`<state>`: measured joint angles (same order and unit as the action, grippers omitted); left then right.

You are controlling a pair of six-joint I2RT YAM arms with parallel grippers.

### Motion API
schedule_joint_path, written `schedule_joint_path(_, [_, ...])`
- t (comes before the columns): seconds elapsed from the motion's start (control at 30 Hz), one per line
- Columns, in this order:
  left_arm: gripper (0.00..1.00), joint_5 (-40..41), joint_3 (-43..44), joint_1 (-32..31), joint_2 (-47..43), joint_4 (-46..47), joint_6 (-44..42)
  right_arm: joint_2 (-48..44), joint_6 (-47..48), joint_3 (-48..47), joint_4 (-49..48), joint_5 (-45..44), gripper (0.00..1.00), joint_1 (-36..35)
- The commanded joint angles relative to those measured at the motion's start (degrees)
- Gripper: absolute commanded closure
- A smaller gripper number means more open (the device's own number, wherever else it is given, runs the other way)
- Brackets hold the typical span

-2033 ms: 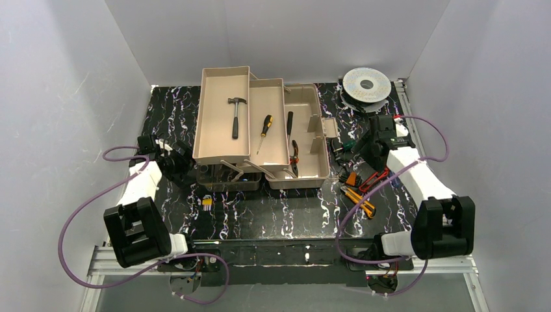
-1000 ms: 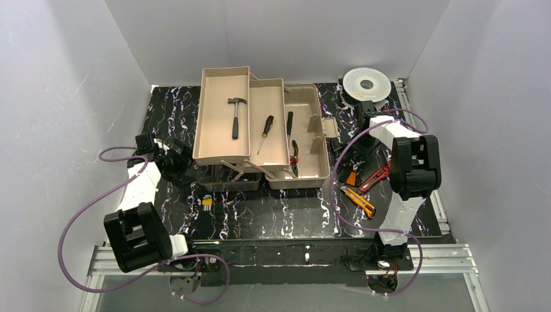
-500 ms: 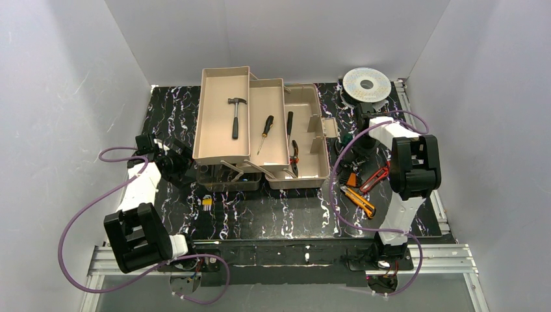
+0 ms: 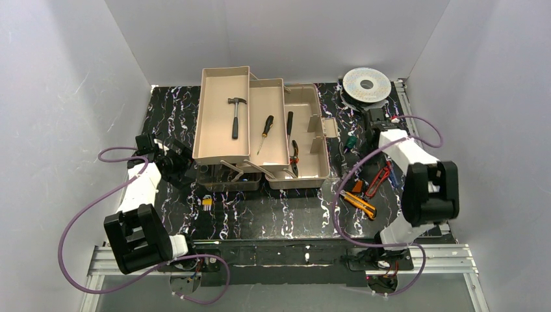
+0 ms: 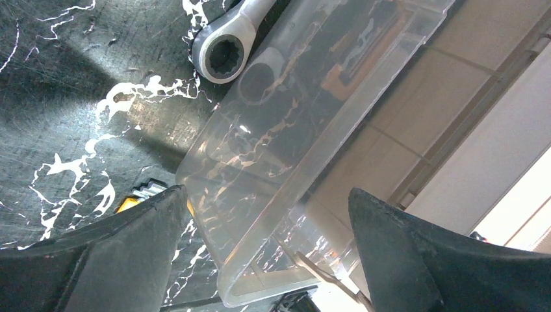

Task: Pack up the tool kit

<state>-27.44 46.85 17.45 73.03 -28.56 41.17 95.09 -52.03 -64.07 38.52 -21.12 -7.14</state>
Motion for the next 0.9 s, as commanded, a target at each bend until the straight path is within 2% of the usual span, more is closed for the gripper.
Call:
schedule_joint_path(0.0, [0.05, 0.73, 0.53, 0.07, -1.87, -1.49, -0.19, -10.23, -0.56, 2.54, 0.37, -2.54, 0.99, 0.09])
schedule_joint_path(0.17, [0.05, 0.44, 0.69, 0.3, -1.52, -1.5, -0.2, -17.17, 1.71, 4.27, -1.68, -1.84, 0.99, 0.1])
schedule_joint_path(0.33, [0.05, 0.54, 0.7, 0.47, -1.75, -1.5, -0.36, -22.28, 6.96, 4.23, -5.87, 3.41, 0.99, 0.1])
schedule_joint_path(0.4, [0.05, 0.55, 0.58, 0.49, -2.08, -1.5, -0.44, -24.16, 11.19, 4.54, -9.17, 8.42, 0.99, 0.1])
schedule_joint_path(0.5, [0.05, 0.48, 0.6, 0.5, -2.24, -1.5, -0.47, -27.33, 19.44, 6.56, -17.81, 20.79, 0.99, 0.01])
schedule_joint_path(0.63, [0.05, -0.16, 0.61, 0.62, -1.98, -1.29, -0.46, -27.08, 20.38, 4.26, -22.1, 28.18, 0.99, -1.53])
schedule_joint_path(0.73, [0.05, -0.74, 0.52, 0.6, -1.84, -1.01, -0.33, -23.18, 20.37, -1.45, -18.68, 22.67, 0.99, -6.4])
schedule_joint_path(0.87, [0.05, -0.59, 0.36, 0.56, -2.2, -1.0, -0.49, -16.9, 17.58, -9.37, -12.71, 1.02, 0.99, -15.87])
